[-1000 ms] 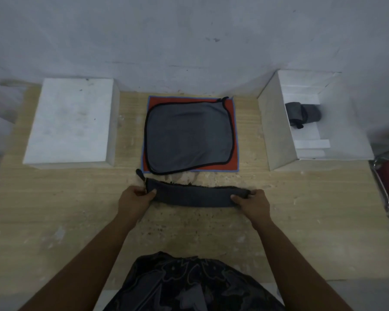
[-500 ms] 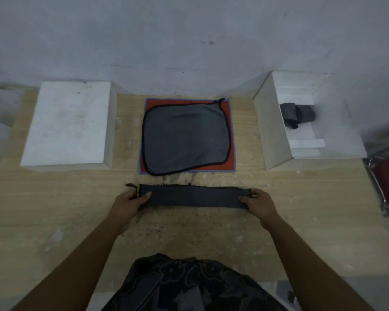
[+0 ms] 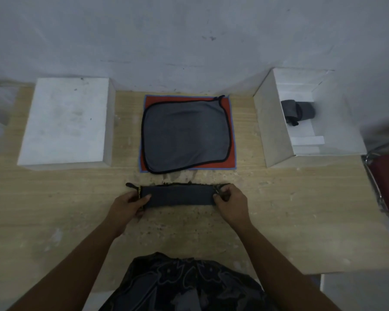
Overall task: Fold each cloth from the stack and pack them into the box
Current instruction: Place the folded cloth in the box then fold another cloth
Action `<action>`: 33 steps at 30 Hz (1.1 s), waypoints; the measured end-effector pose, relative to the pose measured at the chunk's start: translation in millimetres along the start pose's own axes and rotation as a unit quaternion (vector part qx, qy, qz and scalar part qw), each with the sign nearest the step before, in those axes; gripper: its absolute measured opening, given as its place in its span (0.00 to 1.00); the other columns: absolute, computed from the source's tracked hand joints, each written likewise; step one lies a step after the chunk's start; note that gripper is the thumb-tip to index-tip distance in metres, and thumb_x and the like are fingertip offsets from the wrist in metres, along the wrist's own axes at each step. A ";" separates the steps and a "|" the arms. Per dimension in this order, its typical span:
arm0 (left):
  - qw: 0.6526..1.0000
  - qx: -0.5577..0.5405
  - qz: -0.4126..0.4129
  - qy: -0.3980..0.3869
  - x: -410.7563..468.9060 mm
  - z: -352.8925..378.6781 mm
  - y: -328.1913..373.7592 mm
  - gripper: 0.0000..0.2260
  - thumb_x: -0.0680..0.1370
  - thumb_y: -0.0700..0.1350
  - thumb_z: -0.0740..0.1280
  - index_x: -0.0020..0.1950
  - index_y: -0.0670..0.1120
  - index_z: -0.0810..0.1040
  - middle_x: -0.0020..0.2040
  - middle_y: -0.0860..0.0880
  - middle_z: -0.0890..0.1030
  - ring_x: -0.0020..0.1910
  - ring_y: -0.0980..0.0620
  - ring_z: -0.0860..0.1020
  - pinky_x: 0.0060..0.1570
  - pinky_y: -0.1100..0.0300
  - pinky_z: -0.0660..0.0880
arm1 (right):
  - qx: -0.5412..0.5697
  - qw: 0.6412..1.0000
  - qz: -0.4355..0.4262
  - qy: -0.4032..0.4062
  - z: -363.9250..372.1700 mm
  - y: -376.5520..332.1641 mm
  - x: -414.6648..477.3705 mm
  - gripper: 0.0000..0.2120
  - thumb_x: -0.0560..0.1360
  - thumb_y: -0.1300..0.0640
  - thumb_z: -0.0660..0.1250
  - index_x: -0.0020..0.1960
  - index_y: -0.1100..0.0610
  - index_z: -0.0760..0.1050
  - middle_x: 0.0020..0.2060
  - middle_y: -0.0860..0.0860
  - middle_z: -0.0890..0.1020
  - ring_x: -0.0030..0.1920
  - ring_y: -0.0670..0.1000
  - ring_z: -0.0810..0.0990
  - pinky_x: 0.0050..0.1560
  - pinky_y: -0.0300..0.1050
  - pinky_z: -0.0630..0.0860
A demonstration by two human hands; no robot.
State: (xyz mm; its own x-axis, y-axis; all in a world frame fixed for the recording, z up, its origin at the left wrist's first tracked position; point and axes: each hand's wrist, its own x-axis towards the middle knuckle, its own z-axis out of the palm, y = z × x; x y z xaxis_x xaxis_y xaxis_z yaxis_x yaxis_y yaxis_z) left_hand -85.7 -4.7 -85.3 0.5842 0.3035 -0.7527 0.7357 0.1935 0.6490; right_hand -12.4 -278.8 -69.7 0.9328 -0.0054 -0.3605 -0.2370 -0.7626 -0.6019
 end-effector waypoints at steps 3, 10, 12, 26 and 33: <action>1.000 0.003 0.000 -0.011 2.9 -3.3 -2.3 0.09 0.74 0.44 0.72 0.51 0.41 0.81 0.52 0.39 0.82 0.49 0.43 0.80 0.51 0.50 0.79 | -0.033 0.999 0.006 0.019 8.2 0.4 -3.6 0.06 0.75 0.53 0.66 0.48 0.54 0.78 0.45 0.52 0.82 0.46 0.53 0.80 0.48 0.43 0.72; 0.999 -0.002 0.003 -0.035 1.9 -7.2 -3.5 0.08 0.74 0.45 0.72 0.51 0.45 0.81 0.53 0.42 0.83 0.54 0.41 0.81 0.57 0.46 0.77 | -0.042 0.989 0.130 0.051 6.8 4.4 -4.8 0.25 0.69 0.45 0.72 0.60 0.55 0.69 0.57 0.54 0.77 0.59 0.58 0.75 0.60 0.57 0.70; 0.999 -0.006 0.001 -0.042 2.4 -8.7 -3.2 0.08 0.74 0.45 0.72 0.52 0.45 0.81 0.53 0.43 0.83 0.53 0.42 0.81 0.55 0.47 0.77 | -0.025 0.990 0.134 0.035 11.0 2.5 -2.7 0.27 0.68 0.46 0.73 0.62 0.56 0.69 0.57 0.54 0.79 0.58 0.58 0.77 0.59 0.56 0.73; 0.996 -0.027 -0.010 -0.082 5.4 -18.4 -4.3 0.08 0.74 0.42 0.72 0.52 0.43 0.83 0.53 0.42 0.83 0.49 0.44 0.79 0.51 0.49 0.77 | -0.026 0.999 -0.016 0.009 51.1 -41.8 -13.4 0.15 0.73 0.48 0.67 0.53 0.58 0.72 0.47 0.53 0.77 0.46 0.52 0.76 0.43 0.46 0.76; 0.995 -0.033 -0.006 -0.090 3.9 -19.7 -2.7 0.08 0.74 0.41 0.71 0.53 0.45 0.82 0.53 0.46 0.83 0.52 0.47 0.81 0.56 0.48 0.78 | -0.063 0.997 0.024 0.029 51.7 -39.6 -15.6 0.20 0.73 0.53 0.68 0.61 0.61 0.68 0.56 0.59 0.72 0.54 0.58 0.73 0.51 0.51 0.75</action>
State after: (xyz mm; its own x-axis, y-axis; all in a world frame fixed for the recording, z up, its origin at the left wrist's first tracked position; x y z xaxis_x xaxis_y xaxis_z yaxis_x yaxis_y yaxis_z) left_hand -92.1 14.3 -87.8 0.6323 0.1300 -0.7638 0.7222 0.2579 0.6418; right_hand -31.7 -215.1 -77.1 0.9364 -0.0779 -0.3423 -0.2487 -0.8355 -0.4900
